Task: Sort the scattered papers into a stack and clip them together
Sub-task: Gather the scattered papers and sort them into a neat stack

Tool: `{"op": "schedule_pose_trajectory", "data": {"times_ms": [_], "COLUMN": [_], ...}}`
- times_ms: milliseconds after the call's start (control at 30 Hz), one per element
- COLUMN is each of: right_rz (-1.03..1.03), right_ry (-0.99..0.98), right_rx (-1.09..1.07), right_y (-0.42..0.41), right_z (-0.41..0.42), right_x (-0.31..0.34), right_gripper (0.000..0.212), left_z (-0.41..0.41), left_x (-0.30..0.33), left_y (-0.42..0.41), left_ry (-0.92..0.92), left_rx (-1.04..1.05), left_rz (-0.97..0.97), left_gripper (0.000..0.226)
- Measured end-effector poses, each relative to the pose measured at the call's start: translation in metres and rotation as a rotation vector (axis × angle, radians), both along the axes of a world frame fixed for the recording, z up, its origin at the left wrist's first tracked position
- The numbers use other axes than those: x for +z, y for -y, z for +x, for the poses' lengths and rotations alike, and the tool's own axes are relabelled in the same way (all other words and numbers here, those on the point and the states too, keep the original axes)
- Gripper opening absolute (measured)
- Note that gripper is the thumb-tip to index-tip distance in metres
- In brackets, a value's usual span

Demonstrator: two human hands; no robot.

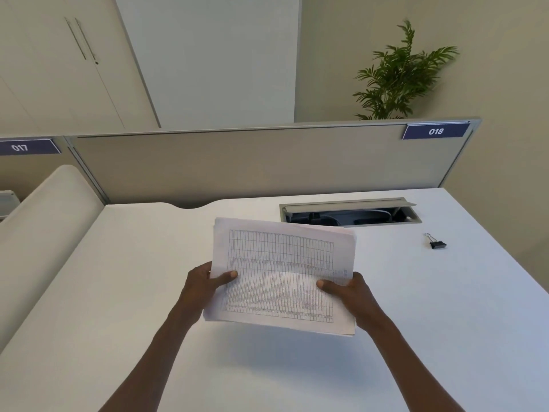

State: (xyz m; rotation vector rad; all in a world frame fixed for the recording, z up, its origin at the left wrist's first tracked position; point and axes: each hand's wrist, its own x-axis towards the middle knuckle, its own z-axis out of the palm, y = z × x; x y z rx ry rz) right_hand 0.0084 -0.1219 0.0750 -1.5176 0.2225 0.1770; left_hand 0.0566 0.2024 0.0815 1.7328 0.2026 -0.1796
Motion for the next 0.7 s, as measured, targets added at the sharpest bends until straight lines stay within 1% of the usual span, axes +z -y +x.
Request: {"op": "schedule_pose_trajectory", "data": {"times_ms": [67,133,200,267,333,433,500,567,633,700], "right_rz": [0.055,0.102,0.144,0.193,0.238,0.289,0.323,0.377,0.437,0.469], "right_ry": [0.001,0.011,0.018,0.009,-0.012,-0.027,-0.016,0.004,0.03,0.046], "right_rx": [-0.046,-0.102,-0.155,-0.203,-0.242,-0.254,-0.249,-0.238,-0.199,-0.17], "right_y": [0.007,0.011,0.013,0.012,0.008,-0.002,-0.011,-0.02,-0.026,-0.026], "right_z": [-0.003,-0.007,-0.011,-0.015,-0.018,-0.024,-0.028,-0.033,-0.036,-0.037], "right_x": [0.002,0.003,0.003,0.002,-0.002,-0.004,-0.004,-0.004,-0.005,-0.005], "right_gripper": [0.028,0.033,0.032,0.025,0.023,0.038,0.046,0.048,0.049,0.05], "left_z": [-0.004,-0.012,-0.02,-0.031,-0.041,-0.055,-0.06,-0.06,-0.055,-0.052], "left_x": [0.004,0.004,0.002,0.003,0.004,0.011,0.015,0.019,0.02,0.023], "left_y": [0.002,0.008,0.018,0.038,0.063,0.105,0.125,0.135,0.133,0.126], "left_ry": [-0.022,-0.042,-0.08,-0.114,-0.133,-0.126,-0.082,-0.036,0.026,0.073], "left_rx": [0.023,0.056,0.13,0.205,0.232,0.2,0.18,0.207,0.197,0.144], "left_rz": [-0.05,-0.155,-0.323,-0.523,-0.668,-0.812,-0.847,-0.857,-0.824,-0.765], "left_gripper": [0.027,0.027,0.025,0.024,0.028,0.038,0.04,0.041,0.046,0.051]}}
